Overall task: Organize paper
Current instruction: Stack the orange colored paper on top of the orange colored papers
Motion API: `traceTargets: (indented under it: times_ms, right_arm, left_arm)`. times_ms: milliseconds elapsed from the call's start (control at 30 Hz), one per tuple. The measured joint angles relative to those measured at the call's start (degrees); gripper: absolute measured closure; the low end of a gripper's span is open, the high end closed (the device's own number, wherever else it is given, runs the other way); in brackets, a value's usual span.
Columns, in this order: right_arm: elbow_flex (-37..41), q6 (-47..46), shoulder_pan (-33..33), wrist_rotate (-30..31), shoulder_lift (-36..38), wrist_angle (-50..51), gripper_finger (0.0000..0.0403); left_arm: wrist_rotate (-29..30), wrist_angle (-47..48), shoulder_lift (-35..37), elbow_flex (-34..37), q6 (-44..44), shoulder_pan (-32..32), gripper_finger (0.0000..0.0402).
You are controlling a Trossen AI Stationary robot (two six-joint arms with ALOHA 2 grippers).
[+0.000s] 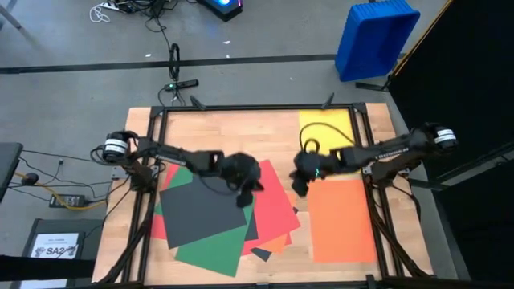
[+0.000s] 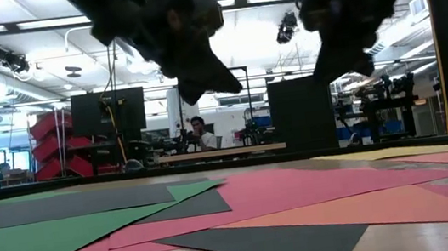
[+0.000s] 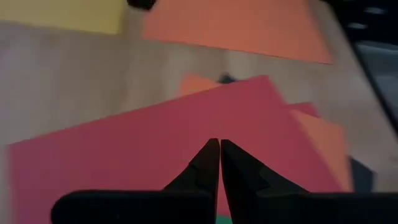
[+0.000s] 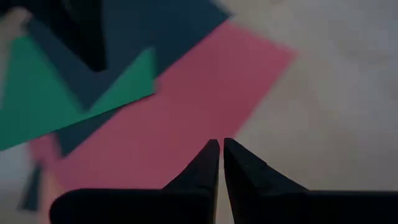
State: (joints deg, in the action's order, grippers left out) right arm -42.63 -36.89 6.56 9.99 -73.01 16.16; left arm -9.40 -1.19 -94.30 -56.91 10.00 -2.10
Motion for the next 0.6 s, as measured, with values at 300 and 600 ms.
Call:
traceTargets:
  times_ms: [300,600]
  right_arm:
    - [0.64,-13.48,17.87,8.62,-8.31,-7.52,0.0402]
    - [0.63,-22.21,25.50,9.37,-16.44,-10.92,0.0380]
  left_arm:
    - [8.36,-5.34,-1.98,1.01,8.22,-11.00,0.0402]
    - [16.47,-6.33,-3.93,0.99,14.39,-17.50,0.0402]
